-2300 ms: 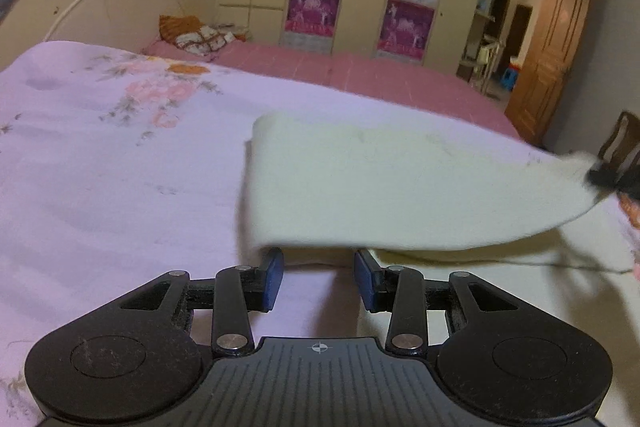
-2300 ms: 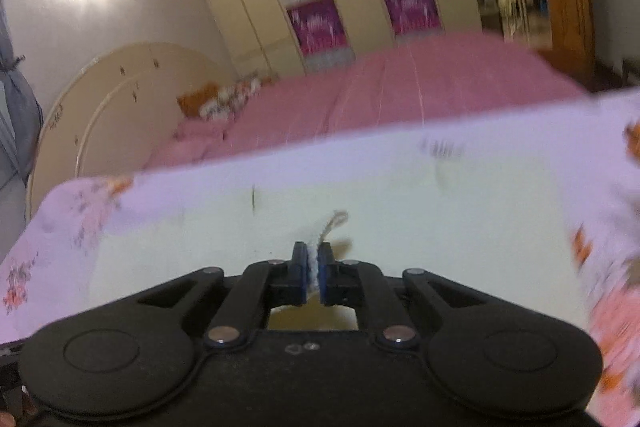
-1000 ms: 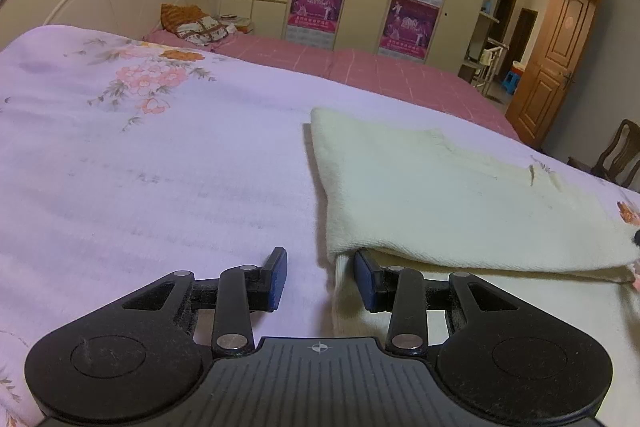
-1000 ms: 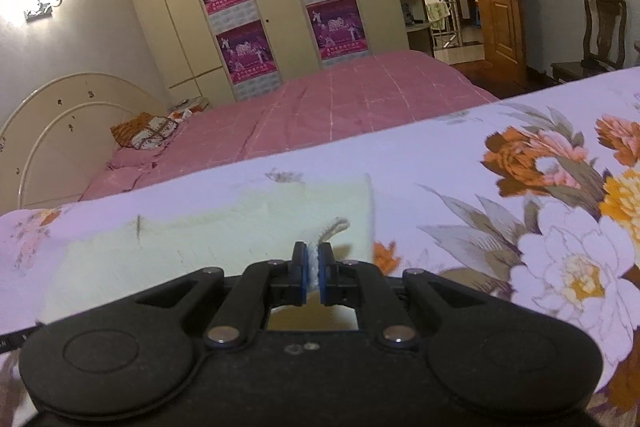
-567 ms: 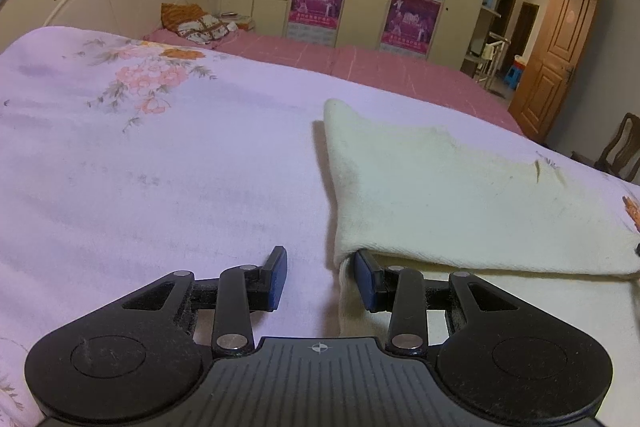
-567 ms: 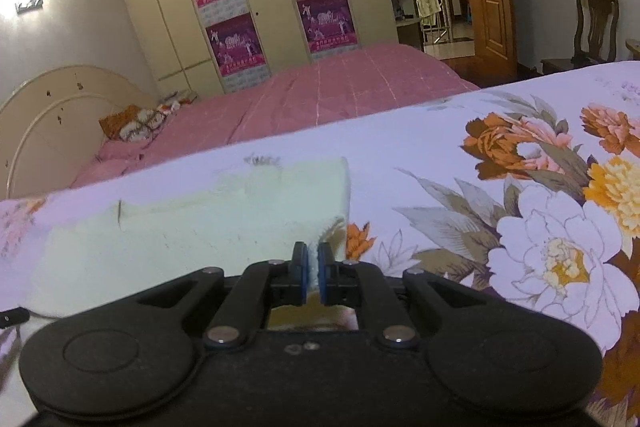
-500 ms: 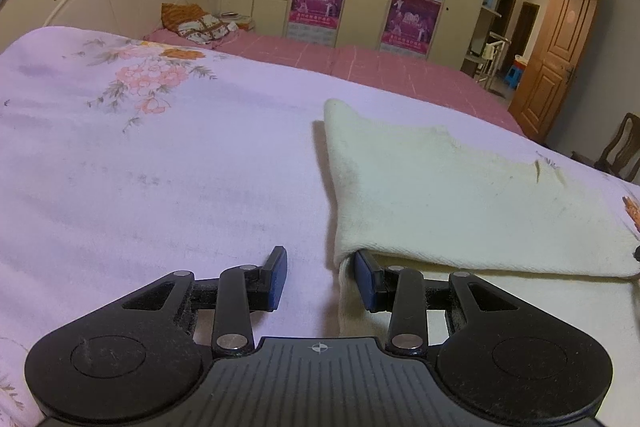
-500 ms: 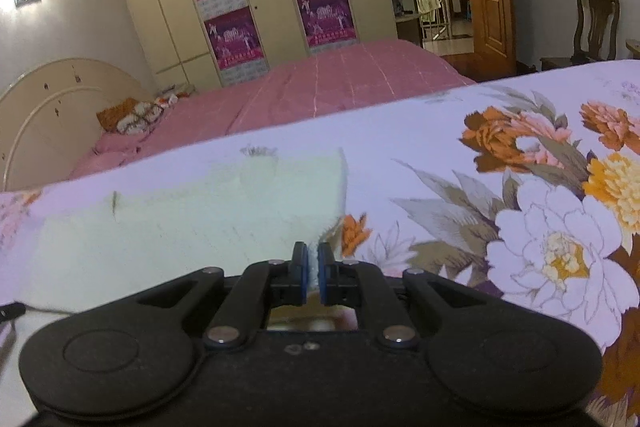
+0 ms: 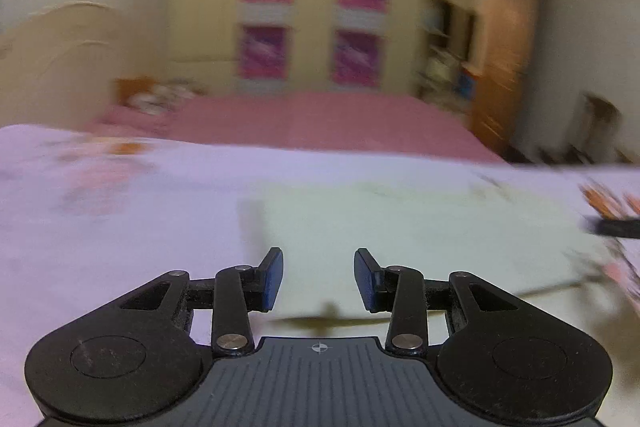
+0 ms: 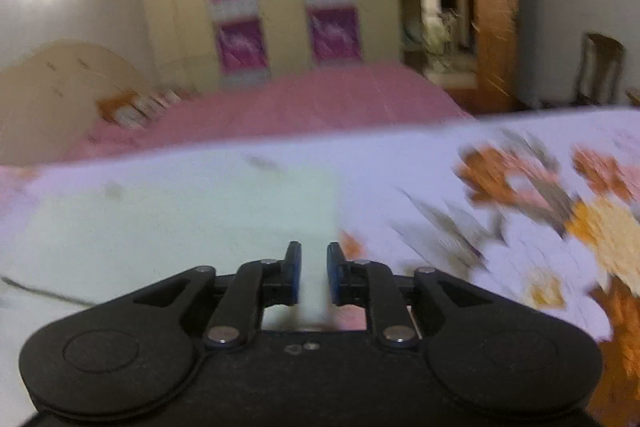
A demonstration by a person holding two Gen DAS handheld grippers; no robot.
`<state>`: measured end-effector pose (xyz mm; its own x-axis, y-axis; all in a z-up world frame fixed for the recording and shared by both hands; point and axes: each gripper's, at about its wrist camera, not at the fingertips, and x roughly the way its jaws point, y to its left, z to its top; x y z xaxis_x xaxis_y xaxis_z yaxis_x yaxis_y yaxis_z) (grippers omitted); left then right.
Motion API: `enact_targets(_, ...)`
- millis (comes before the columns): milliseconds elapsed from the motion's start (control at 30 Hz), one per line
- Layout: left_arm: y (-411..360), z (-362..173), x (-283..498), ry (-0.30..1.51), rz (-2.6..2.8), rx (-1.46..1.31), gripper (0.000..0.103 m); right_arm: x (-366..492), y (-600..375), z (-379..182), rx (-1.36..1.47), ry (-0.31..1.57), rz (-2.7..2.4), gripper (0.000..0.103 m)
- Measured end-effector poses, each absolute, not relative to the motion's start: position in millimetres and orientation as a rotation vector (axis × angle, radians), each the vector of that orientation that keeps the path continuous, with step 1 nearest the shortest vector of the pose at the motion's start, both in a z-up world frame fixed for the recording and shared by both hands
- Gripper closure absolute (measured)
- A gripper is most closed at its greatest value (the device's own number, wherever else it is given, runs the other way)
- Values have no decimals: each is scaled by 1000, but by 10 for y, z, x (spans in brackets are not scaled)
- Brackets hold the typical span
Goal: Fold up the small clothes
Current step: 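Open the right gripper to release the folded side, then move both open grippers to the hem of the folded sweater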
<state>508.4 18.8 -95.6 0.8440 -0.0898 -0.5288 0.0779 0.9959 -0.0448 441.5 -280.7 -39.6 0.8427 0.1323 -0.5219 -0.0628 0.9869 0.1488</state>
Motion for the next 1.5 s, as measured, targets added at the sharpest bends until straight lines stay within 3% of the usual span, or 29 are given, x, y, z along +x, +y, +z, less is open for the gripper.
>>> enact_targets(200,-159,-1302,5387,643,-143,64,64,4695,-2065,-743,-13,678,230,86)
enact_targets(300,165,-1359,5208,615,-112,17,65,4578,-2380,-775,-2,644,186,87)
enact_targets(400,260,-1337,5176,606,-101,11,65,4502,-2823,-783,93,643,114,98)
enact_targets(500,216,-1208,5241,565,-82,20,64,4522,-2782,-738,80,650,103,99)
enact_targets(567,230,-1123,5331,519,-70,39,64,4513,-2655,-658,55,614,106,77)
enact_targets(600,257,-1082,5439,523,-60,46,64,4527,-2601,-637,53,596,116,76)
enact_targets(700,278,-1025,5788,536,-51,69,59,4778,-2392,-619,82,620,164,80)
enact_targets(767,289,-1064,6016,579,-29,72,43,4956,-2207,-649,64,627,199,82)
enact_targets(800,312,-1124,6140,610,-17,71,39,5061,-2109,-672,45,638,208,82)
enact_targets(867,405,-1310,6322,678,-8,54,39,5229,-1966,-758,17,658,197,82)
enact_targets(1167,351,-1164,5984,541,-46,0,38,5194,-2000,-684,19,612,190,81)
enact_targets(1333,69,-1295,6129,584,-77,92,38,5146,-1770,-726,8,613,240,80)
enact_targets(1500,291,-1264,5831,561,-15,58,38,5062,-1880,-716,-44,604,204,80)
